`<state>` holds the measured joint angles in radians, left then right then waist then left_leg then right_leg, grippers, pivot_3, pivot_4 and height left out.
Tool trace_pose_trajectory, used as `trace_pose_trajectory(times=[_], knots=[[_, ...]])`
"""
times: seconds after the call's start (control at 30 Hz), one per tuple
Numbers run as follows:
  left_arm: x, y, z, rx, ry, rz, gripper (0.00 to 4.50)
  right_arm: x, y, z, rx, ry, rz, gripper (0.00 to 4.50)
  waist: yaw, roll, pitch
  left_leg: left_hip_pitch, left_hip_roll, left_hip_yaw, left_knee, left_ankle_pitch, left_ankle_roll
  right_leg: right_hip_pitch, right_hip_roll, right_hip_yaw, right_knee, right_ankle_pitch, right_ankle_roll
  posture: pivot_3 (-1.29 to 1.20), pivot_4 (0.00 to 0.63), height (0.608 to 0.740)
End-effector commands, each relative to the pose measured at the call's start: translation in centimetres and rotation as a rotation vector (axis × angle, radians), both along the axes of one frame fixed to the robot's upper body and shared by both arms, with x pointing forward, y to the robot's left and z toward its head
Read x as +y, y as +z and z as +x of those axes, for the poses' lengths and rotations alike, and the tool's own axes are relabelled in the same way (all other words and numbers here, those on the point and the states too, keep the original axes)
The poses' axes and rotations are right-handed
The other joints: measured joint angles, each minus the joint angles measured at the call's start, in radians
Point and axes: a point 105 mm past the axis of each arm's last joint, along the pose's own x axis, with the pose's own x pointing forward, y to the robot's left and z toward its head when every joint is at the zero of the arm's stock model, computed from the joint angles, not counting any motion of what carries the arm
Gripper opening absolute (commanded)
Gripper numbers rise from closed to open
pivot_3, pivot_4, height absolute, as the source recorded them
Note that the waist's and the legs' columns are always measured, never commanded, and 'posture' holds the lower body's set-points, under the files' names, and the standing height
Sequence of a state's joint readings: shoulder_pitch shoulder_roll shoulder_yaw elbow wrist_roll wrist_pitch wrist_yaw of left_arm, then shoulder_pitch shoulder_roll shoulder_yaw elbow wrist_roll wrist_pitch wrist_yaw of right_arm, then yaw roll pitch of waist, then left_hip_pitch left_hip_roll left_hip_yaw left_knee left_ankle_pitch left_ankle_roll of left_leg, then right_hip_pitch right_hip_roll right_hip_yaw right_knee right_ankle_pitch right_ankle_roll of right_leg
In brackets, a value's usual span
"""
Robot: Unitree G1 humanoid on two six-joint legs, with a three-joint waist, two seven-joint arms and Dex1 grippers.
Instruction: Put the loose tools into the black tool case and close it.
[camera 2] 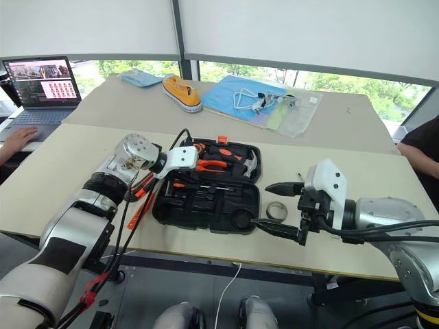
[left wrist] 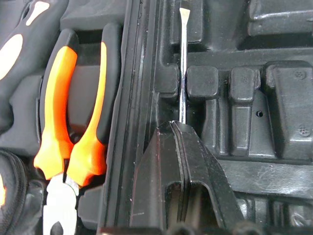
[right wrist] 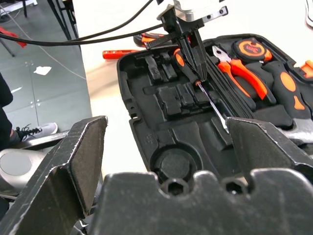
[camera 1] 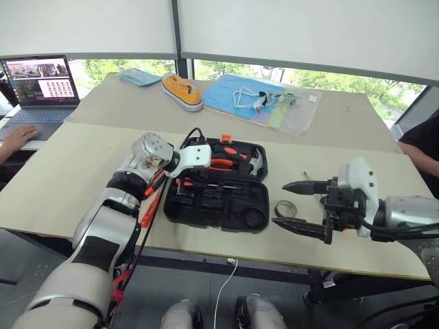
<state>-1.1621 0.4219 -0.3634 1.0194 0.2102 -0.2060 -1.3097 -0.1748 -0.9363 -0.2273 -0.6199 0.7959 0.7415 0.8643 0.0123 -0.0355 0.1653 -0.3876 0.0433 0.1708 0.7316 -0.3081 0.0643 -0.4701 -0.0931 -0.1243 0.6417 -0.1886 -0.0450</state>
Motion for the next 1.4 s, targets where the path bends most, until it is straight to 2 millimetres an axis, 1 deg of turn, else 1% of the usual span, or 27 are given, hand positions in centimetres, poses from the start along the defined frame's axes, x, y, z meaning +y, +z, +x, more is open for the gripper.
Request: trace_pose_trajectory(times=[0.03, 0.1, 0.13, 0.23, 0.27, 0.3, 0.33, 0.37, 0.43, 0.47, 0.5, 0.63, 0.77, 0.9, 0.97, 1.0, 1.03, 1.07, 1.1, 1.13, 1.17, 1.2, 1.27, 1.3, 1.4], knots=[[0.3, 0.5, -0.1, 0.054, 0.029, -0.07, 0.04, -1.4, 0.3, 0.2, -0.05, -0.095, -0.028, 4.5, 0.0, 0.0, 0.0, 0.0, 0.0, 0.0, 0.0, 0.0, 0.0, 0.0, 0.0, 0.0, 0.0, 0.0, 0.0, 0.0, 0.15, 0.718], [0.2, 2.6, -0.4, 0.088, 0.022, -0.19, 0.53, -2.9, -0.2, 0.7, -0.036, -0.195, -0.041, 4.5, 0.0, 0.0, 0.0, -0.001, 0.0, 0.0, 0.0, 0.0, 0.0, 0.0, 0.0, 0.0, 0.0, 0.0, 0.0, 0.0, 0.15, 0.718], [0.2, 3.7, -0.7, 0.113, 0.007, -0.25, 0.7, -3.7, -0.4, 0.8, -0.028, -0.25, -0.039, 4.5, 0.0, 0.0, 0.0, -0.002, 0.0, 0.0, 0.0, 0.0, 0.0, -0.001, 0.0, 0.0, 0.0, 0.0, 0.0, 0.0, 0.15, 0.718], [0.3, 7.1, -2.5, 0.167, -0.065, -0.44, 1.83, -6.8, -1.2, 1.3, -0.002, -0.458, -0.015, 4.5, -0.001, 0.0, 0.0, -0.003, 0.0, 0.0, 0.0, 0.0, 0.0, -0.002, 0.001, -0.001, 0.0, 0.0, 0.0, 0.0, 0.15, 0.718], [0.2, 8.2, -3.3, 0.183, -0.081, -0.504, 2.1, -7.8, -1.8, 1.4, 0.009, -0.53, -0.014, 4.5, -0.002, 0.0, 0.0, -0.002, 0.0, 0.0, 0.0, 0.0, 0.0, -0.002, 0.001, -0.001, 0.001, 0.0, 0.0, 0.0, 0.15, 0.718], [0.1, 8.8, -3.9, 0.196, -0.09, -0.541, 2.52, -8.4, -2.1, 1.4, 0.015, -0.574, -0.015, 4.5, -0.002, 0.0, 0.0, -0.002, 0.0, 0.0, 0.0, 0.0, -0.001, -0.002, 0.001, -0.001, 0.001, 0.0, 0.0, 0.0, 0.15, 0.718], [0.0, 9.2, -4.5, 0.208, -0.095, -0.569, 2.84, -8.9, -2.5, 1.4, 0.02, -0.613, -0.016, 4.5, -0.002, 0.0, 0.0, -0.002, 0.001, 0.0, 0.0, 0.0, -0.001, -0.002, 0.001, -0.001, 0.001, 0.0, 0.0, 0.0, 0.15, 0.718], [-0.2, 9.6, -5.5, 0.215, -0.111, -0.603, 3.21, -9.6, -3.2, 1.6, 0.028, -0.673, -0.018, 4.5, -0.002, 0.0, 0.0, -0.002, 0.0, 0.0, 0.0, 0.0, -0.001, -0.002, 0.0, 0.0, 0.002, 0.0, 0.0, 0.0, 0.15, 0.718], [-0.5, 10.0, -7.2, 0.211, -0.134, -0.644, 3.95, -10.8, -4.3, 2.1, 0.04, -0.776, 0.003, 4.5, -0.005, 0.001, 0.0, 0.0, 0.0, 0.0, 0.0, 0.001, -0.001, -0.001, 0.0, 0.001, 0.003, -0.001, 0.001, 0.0, 0.15, 0.718], [-0.6, 10.0, -7.7, 0.211, -0.136, -0.655, 4.26, -11.0, -4.6, 2.3, 0.042, -0.808, 0.015, 4.5, -0.006, 0.001, 0.0, 0.001, 0.0, 0.0, 0.0, 0.001, -0.001, 0.0, 0.0, 0.002, 0.003, -0.001, 0.001, 0.0, 0.15, 0.718], [-0.8, 10.1, -8.2, 0.216, -0.144, -0.673, 4.45, -11.2, -5.1, 2.6, 0.048, -0.827, 0.012, 4.5, -0.006, 0.001, 0.0, 0.003, 0.0, 0.0, 0.0, 0.001, -0.002, 0.001, 0.0, 0.003, 0.004, -0.001, 0.002, 0.0, 0.15, 0.718], [-0.8, 10.2, -9.6, 0.281, -0.167, -0.671, 4.45, -12.3, -8.0, 3.6, 0.092, -0.878, -0.029, 4.5, -0.006, 0.001, 0.0, 0.005, 0.0, 0.0, 0.0, 0.001, -0.003, 0.003, 0.001, 0.003, 0.004, -0.001, 0.002, 0.0, 0.15, 0.718], [-0.4, 9.9, -10.1, 0.301, -0.175, -0.628, 4.45, -13.4, -9.7, 4.3, 0.11, -0.906, -0.051, 4.5, -0.01, 0.005, -0.001, 0.009, 0.0, 0.0, -0.001, 0.001, -0.003, 0.006, 0.001, 0.004, 0.005, -0.001, 0.002, 0.0, 0.15, 0.718], [0.5, 8.9, -10.5, 0.303, -0.174, -0.559, 4.5, -14.0, -10.7, 4.8, 0.114, -0.912, -0.049, 3.58, -0.015, 0.007, -0.001, 0.01, 0.0, 0.0, -0.002, 0.002, -0.004, 0.006, 0.002, 0.005, 0.004, -0.002, 0.001, 0.0, 0.15, 0.718], [0.9, 8.5, -10.7, 0.307, -0.173, -0.537, 4.5, -14.1, -10.9, 4.8, 0.111, -0.905, -0.051, 2.81, -0.017, 0.008, -0.001, 0.01, 0.0, 0.0, -0.002, 0.002, -0.004, 0.007, 0.002, 0.005, 0.004, -0.002, 0.0, 0.0, 0.15, 0.718], [1.2, 8.2, -10.9, 0.311, -0.167, -0.521, 4.5, -14.1, -10.8, 4.8, 0.108, -0.895, -0.05, 2.49, -0.017, 0.008, -0.001, 0.01, 0.0, 0.0, -0.002, 0.002, -0.004, 0.007, 0.002, 0.005, 0.004, -0.002, 0.0, 0.0, 0.15, 0.718], [1.5, 8.0, -11.0, 0.314, -0.163, -0.51, 4.5, -14.1, -10.8, 4.8, 0.105, -0.887, -0.048, 2.1, -0.017, 0.008, -0.001, 0.01, 0.0, 0.0, -0.002, 0.002, -0.004, 0.007, 0.002, 0.004, 0.004, -0.002, 0.0, 0.0, 0.15, 0.718], [1.9, 7.8, -11.1, 0.313, -0.156, -0.496, 4.5, -14.2, -10.7, 4.8, 0.099, -0.88, -0.049, 1.85, -0.017, 0.008, -0.001, 0.01, 0.0, 0.0, -0.002, 0.002, -0.004, 0.007, 0.002, 0.005, 0.004, -0.002, 0.0, 0.0, 0.15, 0.718], [2.5, 7.5, -11.0, 0.307, -0.133, -0.484, 4.5, -14.3, -10.2, 5.0, 0.084, -0.87, -0.047, 1.39, -0.017, 0.008, -0.001, 0.01, 0.0, 0.0, -0.002, 0.002, -0.004, 0.007, 0.002, 0.005, 0.004, -0.002, 0.0, 0.0, 0.15, 0.718], [2.9, 7.4, -11.0, 0.302, -0.118, -0.477, 4.5, -14.3, -9.8, 5.2, 0.072, -0.865, -0.047, 1.14, -0.019, 0.008, -0.001, 0.01, 0.0, 0.0, -0.002, 0.002, -0.004, 0.007, 0.002, 0.005, 0.004, -0.002, 0.0, 0.0, 0.15, 0.718], [3.3, 7.3, -11.0, 0.299, -0.102, -0.471, 4.5, -14.3, -9.3, 5.4, 0.059, -0.859, -0.039, 1.0, -0.02, 0.009, -0.001, 0.01, 0.0, 0.0, -0.002, 0.002, -0.004, 0.007, 0.002, 0.005, 0.004, -0.002, 0.0, 0.0, 0.15, 0.718], [4.3, 7.0, -11.0, 0.293, -0.067, -0.457, 4.5, -13.3, -7.6, 6.2, 0.018, -0.796, -0.016, 1.0, -0.021, 0.009, -0.001, 0.01, 0.0, 0.0, -0.002, 0.002, -0.004, 0.007, 0.001, 0.005, 0.004, -0.002, 0.0, 0.0, 0.15, 0.718], [5.9, 6.6, -11.3, 0.289, -0.015, -0.435, 4.5, -10.1, -4.8, 7.1, -0.051, -0.608, 0.0, 1.0, -0.034, 0.011, 0.001, 0.01, 0.0, 0.0, -0.002, 0.002, -0.004, 0.006, 0.001, 0.005, 0.004, -0.002, 0.0, 0.0, 0.15, 0.718], [6.5, 6.5, -11.5, 0.288, 0.003, -0.428, 4.5, -8.2, -3.9, 7.3, -0.064, -0.497, -0.002, 1.0, -0.042, 0.013, 0.002, 0.01, 0.001, 0.0, -0.002, 0.002, -0.004, 0.005, 0.001, 0.007, 0.004, -0.002, 0.001, 0.0, 0.15, 0.718], [7.6, 6.1, -12.1, 0.285, 0.046, -0.418, 4.5, -3.3, -2.5, 7.6, -0.094, -0.242, -0.045, 1.0, -0.047, 0.013, 0.002, 0.011, 0.003, 0.0, -0.004, 0.003, -0.006, 0.005, 0.001, 0.008, 0.005, -0.002, 0.0, 0.0, 0.15, 0.718]])
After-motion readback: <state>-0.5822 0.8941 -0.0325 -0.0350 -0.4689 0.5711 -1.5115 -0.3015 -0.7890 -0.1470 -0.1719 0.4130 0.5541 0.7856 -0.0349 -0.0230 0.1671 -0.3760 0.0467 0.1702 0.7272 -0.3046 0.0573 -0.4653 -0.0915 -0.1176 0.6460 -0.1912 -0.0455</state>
